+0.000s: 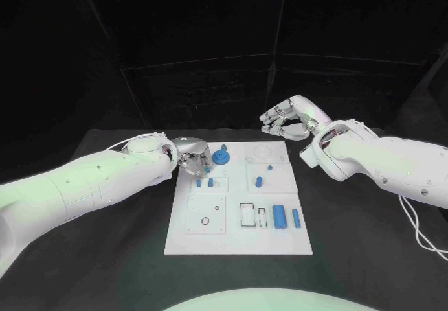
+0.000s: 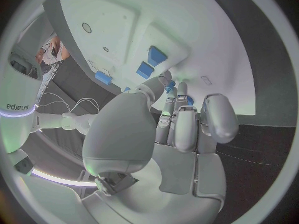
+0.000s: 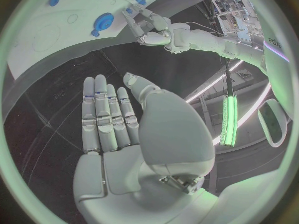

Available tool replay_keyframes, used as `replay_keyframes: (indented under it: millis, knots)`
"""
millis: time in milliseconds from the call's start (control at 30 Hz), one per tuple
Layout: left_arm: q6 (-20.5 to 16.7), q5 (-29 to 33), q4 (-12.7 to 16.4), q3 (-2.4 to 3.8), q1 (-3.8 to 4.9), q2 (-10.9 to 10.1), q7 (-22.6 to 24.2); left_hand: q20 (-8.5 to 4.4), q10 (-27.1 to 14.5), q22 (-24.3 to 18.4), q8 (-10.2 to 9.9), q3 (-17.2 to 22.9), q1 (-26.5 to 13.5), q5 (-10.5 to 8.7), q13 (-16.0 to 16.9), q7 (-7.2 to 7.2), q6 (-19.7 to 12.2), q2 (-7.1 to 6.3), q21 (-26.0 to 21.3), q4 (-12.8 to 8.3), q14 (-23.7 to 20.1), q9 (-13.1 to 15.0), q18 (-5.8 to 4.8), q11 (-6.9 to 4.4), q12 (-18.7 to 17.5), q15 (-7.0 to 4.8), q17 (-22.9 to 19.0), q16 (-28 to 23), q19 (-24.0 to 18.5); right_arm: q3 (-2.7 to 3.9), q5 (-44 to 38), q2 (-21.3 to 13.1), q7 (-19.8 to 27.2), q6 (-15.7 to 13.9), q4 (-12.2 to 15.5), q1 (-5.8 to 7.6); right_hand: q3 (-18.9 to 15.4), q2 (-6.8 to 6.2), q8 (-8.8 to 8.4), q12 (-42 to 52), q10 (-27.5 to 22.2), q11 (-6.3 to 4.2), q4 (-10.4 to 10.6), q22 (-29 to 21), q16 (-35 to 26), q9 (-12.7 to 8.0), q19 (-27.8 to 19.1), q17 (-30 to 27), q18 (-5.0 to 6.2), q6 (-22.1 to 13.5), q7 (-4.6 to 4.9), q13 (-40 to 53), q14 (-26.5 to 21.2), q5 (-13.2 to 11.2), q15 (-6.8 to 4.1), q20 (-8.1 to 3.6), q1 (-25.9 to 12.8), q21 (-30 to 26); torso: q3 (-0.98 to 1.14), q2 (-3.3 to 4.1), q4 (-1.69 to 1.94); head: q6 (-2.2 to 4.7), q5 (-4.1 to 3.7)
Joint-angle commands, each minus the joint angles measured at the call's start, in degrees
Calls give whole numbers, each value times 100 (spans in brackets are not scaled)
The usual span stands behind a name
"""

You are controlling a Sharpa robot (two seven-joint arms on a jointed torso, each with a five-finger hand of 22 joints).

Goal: Assemble the parts on the task board

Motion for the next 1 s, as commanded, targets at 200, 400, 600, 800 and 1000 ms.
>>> replay_keyframes:
  millis: [200,400,600,800,1000]
  knots:
    - [-212,24,94,10,14,-112,4,48,-227,-104,-11,-34,-24,-2,-24,36,-212,-2,-125,-33,112,-74,-70,33,-48,73,-36,1,-55,6,-320,-9,-369,303,-55,11,-28,51,-26,-38,-63,22,-48,-13,-5,-1,45,-23,11,-8,45,-12,48,-17,19,37,5,-27,0,1,1,20,6]
    - [-388,244,56,135,24,-213,-45,109,-721,-504,-8,-158,23,-3,-45,95,-630,2,-558,-73,97,-124,20,116,-51,132,-96,2,-186,6,-1034,-11,-865,912,-143,12,-146,97,12,67,81,-111,-171,188,404,13,650,128,47,83,-30,17,892,-35,-211,-173,87,384,-1,-1,-3,31,-8]
    - [-597,1304,95,287,79,-487,-16,168,-1136,-814,10,-329,96,-1,-40,158,-715,86,-895,-78,81,-112,85,192,-31,195,-146,2,-264,5,-2177,-37,-1334,1607,-109,11,-200,128,16,228,554,-342,-277,635,1803,11,1290,893,30,255,-190,32,1430,-37,-481,-460,69,1131,5,-4,0,45,-95]
    - [-712,3189,368,321,135,-901,262,168,-799,-1127,85,-486,-31,-1,7,182,-520,173,-1241,32,55,-87,153,163,179,179,-240,-23,-350,2,-3134,-26,-1650,2014,-61,7,-90,73,-17,128,553,-356,-298,1536,3033,3,1664,1577,-89,275,-226,28,1351,-122,-501,-477,-40,2067,-1,-9,13,65,-163]
    - [-762,5707,897,314,148,-1322,1073,164,-555,-1659,143,-564,-123,3,6,214,-344,289,-1843,155,-85,-86,256,154,320,173,-674,-219,-571,-2,-3701,33,-1803,2159,-104,-6,-3,43,-17,16,418,-314,-276,2538,4319,5,2075,2681,-256,246,-210,17,1423,-230,-471,-449,-116,2984,-6,0,12,116,-199]
